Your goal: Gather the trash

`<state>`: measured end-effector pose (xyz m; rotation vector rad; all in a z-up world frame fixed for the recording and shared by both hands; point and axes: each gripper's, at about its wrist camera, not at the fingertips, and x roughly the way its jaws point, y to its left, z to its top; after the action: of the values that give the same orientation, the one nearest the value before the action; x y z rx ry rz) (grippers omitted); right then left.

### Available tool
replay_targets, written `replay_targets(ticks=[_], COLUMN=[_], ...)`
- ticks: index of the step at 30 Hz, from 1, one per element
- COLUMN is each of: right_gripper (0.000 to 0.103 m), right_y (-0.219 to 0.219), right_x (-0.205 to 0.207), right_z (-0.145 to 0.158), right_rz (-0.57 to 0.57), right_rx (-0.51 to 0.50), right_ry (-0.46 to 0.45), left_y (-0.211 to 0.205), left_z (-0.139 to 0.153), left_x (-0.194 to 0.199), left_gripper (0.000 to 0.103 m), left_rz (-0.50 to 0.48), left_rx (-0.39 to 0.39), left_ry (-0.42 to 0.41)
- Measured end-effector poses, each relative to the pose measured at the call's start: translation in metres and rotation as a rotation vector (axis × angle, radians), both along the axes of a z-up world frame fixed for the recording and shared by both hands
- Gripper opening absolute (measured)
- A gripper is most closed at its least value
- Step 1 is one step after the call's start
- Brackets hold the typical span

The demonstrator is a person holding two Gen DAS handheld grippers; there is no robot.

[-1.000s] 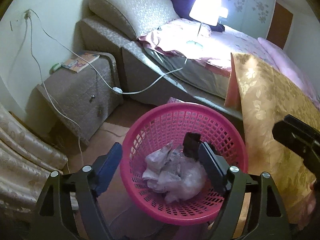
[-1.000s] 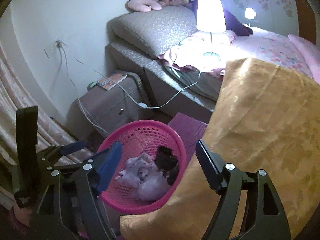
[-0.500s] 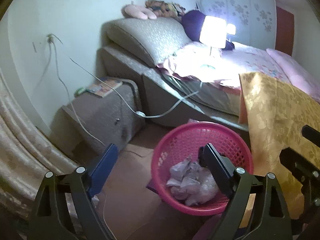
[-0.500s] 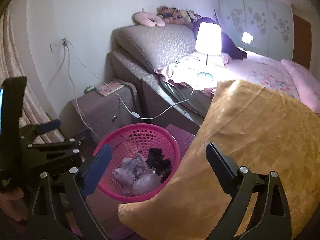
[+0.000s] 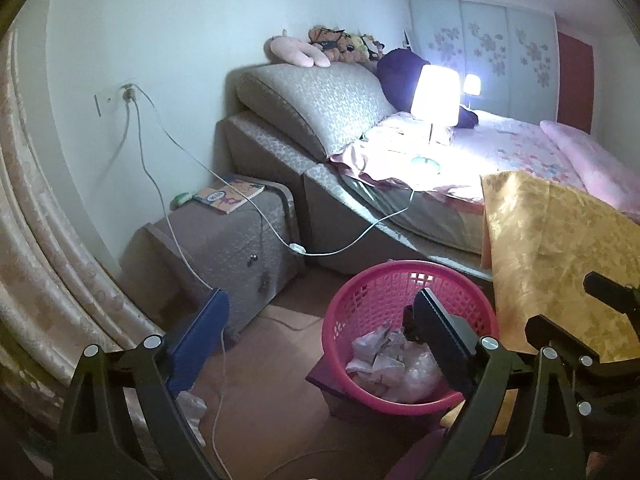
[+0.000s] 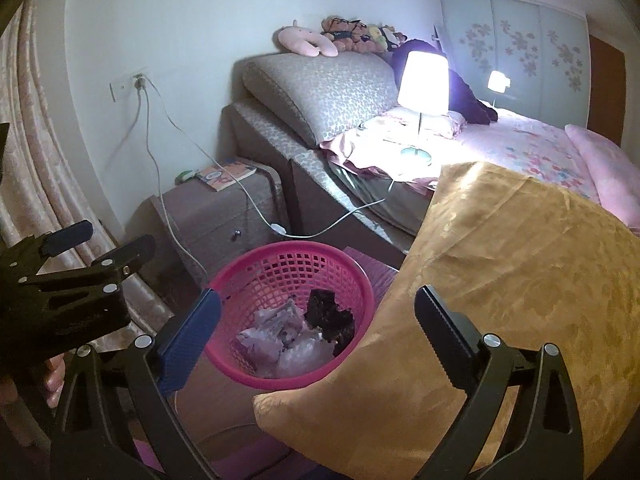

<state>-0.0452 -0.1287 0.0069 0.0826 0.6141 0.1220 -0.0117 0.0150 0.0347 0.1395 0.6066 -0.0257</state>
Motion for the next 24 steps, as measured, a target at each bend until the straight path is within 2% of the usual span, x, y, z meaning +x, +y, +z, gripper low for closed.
replay_targets(ticks=[24], right_gripper=[0.094], right_y=[0.007], right_x=[0.0003], right_z=[-0.0066], right_rz=[0.002], right_rx=[-0.004], right_ry=[0.017], left_y=[0.0002], left_z=[-0.0054], left_x=[0.0006], left_gripper=[0.09], left_rz=[-0.001], left_rx=[-0.014], left_ry=[0.01])
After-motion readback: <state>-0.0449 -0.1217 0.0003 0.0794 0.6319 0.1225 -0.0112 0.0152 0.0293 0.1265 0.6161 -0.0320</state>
